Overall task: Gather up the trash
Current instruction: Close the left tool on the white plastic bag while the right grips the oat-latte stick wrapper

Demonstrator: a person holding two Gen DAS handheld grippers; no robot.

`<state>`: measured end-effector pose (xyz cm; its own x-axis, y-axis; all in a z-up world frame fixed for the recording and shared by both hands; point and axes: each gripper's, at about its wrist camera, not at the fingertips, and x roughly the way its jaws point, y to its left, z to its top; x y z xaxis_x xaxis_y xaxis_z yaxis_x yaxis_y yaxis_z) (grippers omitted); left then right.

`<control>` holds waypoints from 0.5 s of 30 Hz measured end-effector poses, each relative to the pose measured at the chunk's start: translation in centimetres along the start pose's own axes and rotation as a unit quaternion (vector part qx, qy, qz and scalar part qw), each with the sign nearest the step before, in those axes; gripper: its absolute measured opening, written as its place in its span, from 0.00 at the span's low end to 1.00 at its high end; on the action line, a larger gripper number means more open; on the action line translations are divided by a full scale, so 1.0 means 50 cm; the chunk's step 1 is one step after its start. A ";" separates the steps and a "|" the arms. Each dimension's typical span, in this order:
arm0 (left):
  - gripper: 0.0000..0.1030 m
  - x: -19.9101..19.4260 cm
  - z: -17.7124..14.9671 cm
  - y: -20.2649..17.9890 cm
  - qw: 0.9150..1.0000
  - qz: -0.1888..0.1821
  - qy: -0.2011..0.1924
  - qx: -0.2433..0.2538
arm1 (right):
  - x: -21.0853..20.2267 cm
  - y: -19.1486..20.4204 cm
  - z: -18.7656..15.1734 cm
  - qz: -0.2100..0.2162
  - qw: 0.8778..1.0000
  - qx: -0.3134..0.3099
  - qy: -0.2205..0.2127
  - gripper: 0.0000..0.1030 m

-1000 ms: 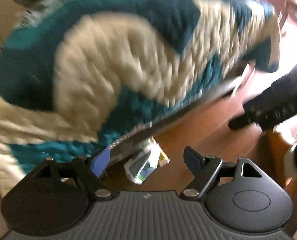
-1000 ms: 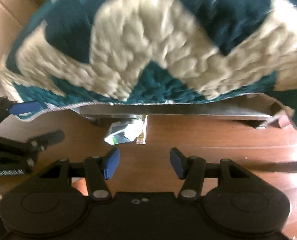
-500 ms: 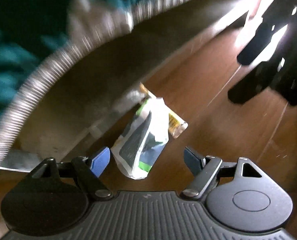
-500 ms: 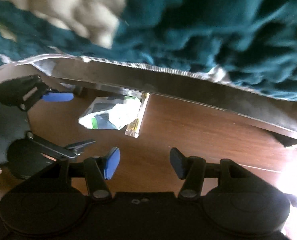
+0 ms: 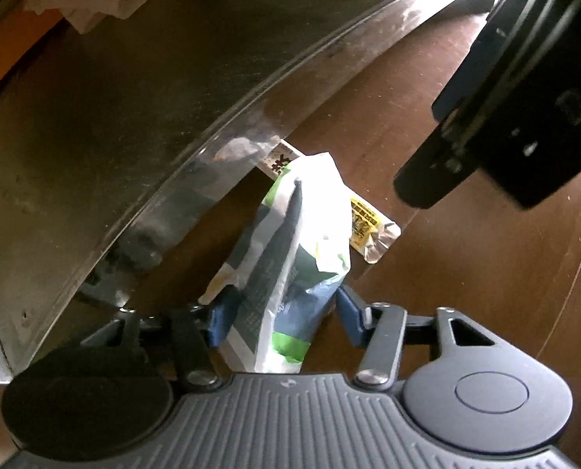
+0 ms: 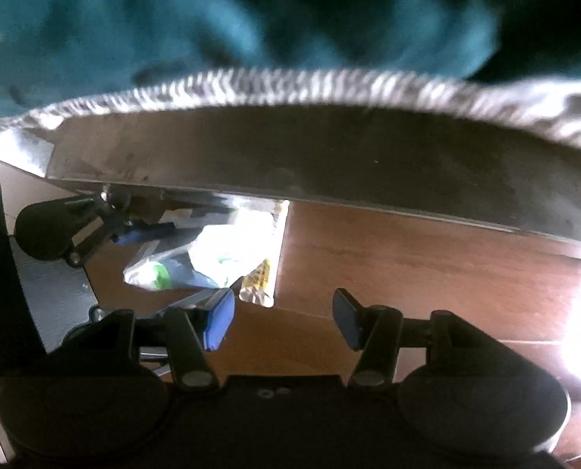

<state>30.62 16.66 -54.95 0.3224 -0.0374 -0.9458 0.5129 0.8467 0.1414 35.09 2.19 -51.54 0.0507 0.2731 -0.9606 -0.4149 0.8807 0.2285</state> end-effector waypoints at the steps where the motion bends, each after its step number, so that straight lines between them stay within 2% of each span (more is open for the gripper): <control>1: 0.46 0.000 -0.001 0.000 1.000 0.004 -0.002 0.002 | 0.002 0.002 0.002 -0.001 1.000 0.000 -0.001 0.54; 5: 0.21 -0.011 -0.007 0.009 1.000 0.021 -0.007 -0.011 | 0.012 0.011 0.001 -0.008 1.000 -0.003 -0.004 0.54; 6: 0.18 -0.015 -0.010 0.014 1.000 0.020 -0.009 -0.020 | 0.017 0.013 0.000 -0.009 1.000 -0.002 -0.004 0.54; 9: 0.15 -0.032 -0.026 0.034 0.998 0.021 0.002 -0.058 | 0.028 0.023 0.000 -0.013 1.000 -0.003 -0.005 0.54; 15: 0.14 -0.079 -0.084 0.053 0.990 -0.011 0.031 -0.134 | 0.077 0.043 0.012 -0.041 0.999 -0.008 -0.007 0.54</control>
<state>27.35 21.29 -52.07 0.2593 -0.0320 -0.9653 0.2864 0.9571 0.0452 34.95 5.36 -54.66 0.0984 0.2063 -0.9735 -0.4227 0.8943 0.1468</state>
